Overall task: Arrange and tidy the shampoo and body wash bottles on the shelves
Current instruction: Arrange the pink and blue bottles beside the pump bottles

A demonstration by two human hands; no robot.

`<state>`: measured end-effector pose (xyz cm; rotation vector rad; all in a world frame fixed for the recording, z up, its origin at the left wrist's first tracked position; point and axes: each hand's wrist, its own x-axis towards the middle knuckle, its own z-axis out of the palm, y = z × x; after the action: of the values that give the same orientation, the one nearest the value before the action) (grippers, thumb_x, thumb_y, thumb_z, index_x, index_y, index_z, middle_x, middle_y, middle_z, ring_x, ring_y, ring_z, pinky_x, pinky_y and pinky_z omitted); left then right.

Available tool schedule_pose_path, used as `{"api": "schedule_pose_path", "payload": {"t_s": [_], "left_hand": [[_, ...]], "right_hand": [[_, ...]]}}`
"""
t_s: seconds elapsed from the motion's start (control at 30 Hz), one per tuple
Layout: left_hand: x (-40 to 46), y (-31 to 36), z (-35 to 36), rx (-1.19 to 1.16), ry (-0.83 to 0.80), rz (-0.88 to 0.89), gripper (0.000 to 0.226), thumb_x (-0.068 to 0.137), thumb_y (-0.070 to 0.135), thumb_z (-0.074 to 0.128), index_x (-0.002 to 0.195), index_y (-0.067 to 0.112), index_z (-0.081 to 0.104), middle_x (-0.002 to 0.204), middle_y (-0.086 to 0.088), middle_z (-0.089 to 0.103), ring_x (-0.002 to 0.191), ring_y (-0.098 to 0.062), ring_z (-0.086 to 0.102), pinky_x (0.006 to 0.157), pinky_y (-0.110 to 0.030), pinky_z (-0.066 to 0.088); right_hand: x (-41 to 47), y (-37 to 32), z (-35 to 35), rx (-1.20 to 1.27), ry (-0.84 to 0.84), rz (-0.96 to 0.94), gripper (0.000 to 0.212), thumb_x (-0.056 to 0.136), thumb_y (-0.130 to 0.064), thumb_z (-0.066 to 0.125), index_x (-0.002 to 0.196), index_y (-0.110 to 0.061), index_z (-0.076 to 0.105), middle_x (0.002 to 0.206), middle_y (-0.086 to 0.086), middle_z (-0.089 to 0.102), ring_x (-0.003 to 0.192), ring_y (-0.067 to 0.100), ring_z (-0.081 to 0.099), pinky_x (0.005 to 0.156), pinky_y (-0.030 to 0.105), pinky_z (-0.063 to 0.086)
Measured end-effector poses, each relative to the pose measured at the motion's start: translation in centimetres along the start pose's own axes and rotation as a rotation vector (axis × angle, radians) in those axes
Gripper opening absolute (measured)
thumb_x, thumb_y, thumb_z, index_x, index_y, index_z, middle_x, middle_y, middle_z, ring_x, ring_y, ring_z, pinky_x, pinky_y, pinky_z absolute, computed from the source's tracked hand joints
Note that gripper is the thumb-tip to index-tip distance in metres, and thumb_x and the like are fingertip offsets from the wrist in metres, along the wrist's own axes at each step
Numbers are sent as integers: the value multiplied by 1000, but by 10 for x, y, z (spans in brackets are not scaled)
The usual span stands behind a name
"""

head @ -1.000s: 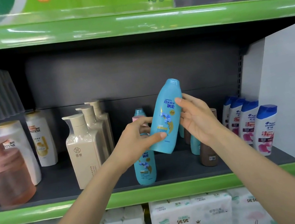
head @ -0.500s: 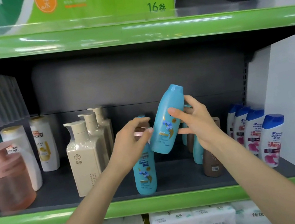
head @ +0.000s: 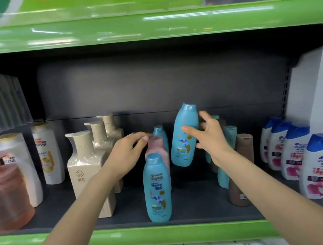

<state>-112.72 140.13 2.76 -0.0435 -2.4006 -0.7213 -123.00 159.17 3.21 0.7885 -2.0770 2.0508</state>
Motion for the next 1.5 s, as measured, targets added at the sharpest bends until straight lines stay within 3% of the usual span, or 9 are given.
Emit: {"api": "schedule_pose_path", "payload": {"t_s": [0.17, 0.27, 0.33, 0.57, 0.73, 0.97, 1.2, 1.43, 1.5], "left_hand": [[4, -12, -1, 68, -25, 107, 27, 93, 10, 51, 116, 14, 65, 114, 2, 63, 97, -4, 52, 78, 4, 30], [7, -17, -1, 77, -32, 144, 30, 90, 4, 51, 114, 16, 66, 112, 1, 63, 96, -4, 53, 78, 3, 32], [8, -19, -1, 70, -36, 153, 34, 88, 0, 51, 113, 16, 66, 110, 1, 63, 96, -5, 54, 79, 2, 33], [13, -23, -4, 71, -50, 193, 39, 84, -4, 50, 111, 18, 68, 106, 3, 63, 93, -8, 56, 78, 0, 34], [16, -25, -3, 74, -53, 194, 40, 83, -5, 50, 109, 19, 68, 103, 2, 63, 92, -10, 57, 76, -3, 35], [18, -27, -1, 41, -52, 186, 41, 82, -6, 48, 106, 20, 69, 102, 2, 63, 92, -10, 59, 77, -6, 39], [17, -26, 0, 39, -41, 177, 41, 82, -6, 48, 108, 19, 69, 103, 1, 62, 91, -11, 59, 76, -5, 39], [19, -27, 2, 20, -30, 167, 42, 81, -8, 48, 106, 18, 70, 101, 4, 62, 89, -9, 58, 75, -3, 36], [18, -27, 1, 19, -29, 167, 43, 80, -9, 48, 105, 18, 70, 100, 3, 62, 88, -9, 58, 75, -4, 37]], "right_hand": [[26, 27, 18, -78, -43, 69, 54, 78, -27, 76, 126, -26, 50, 125, 10, 58, 109, 24, 60, 91, 50, 52], [38, 40, 31, -148, -97, 105, 57, 79, -25, 75, 130, -24, 48, 125, 10, 58, 112, 26, 58, 89, 47, 53], [43, 46, 39, -161, -128, 122, 57, 82, -19, 72, 133, -19, 47, 124, 9, 59, 113, 25, 57, 81, 38, 52], [55, 67, 58, -187, -220, 188, 47, 88, -14, 65, 131, -18, 47, 122, 11, 59, 105, 23, 57, 69, 33, 50], [60, 75, 60, -172, -253, 214, 39, 89, -14, 63, 125, -19, 49, 119, 11, 61, 108, 27, 59, 88, 53, 52], [61, 85, 63, -144, -317, 218, 32, 92, -12, 57, 121, -24, 50, 119, 8, 62, 109, 25, 60, 86, 47, 53], [58, 83, 62, -154, -380, 198, 39, 96, -14, 51, 132, -29, 47, 126, 5, 59, 115, 23, 56, 86, 43, 54], [59, 78, 58, -224, -405, 192, 37, 94, -18, 56, 130, -24, 49, 120, 7, 62, 109, 23, 60, 90, 43, 53], [65, 76, 57, -273, -344, 146, 34, 91, -21, 60, 125, -18, 55, 118, 10, 63, 107, 23, 60, 92, 40, 51]]}}
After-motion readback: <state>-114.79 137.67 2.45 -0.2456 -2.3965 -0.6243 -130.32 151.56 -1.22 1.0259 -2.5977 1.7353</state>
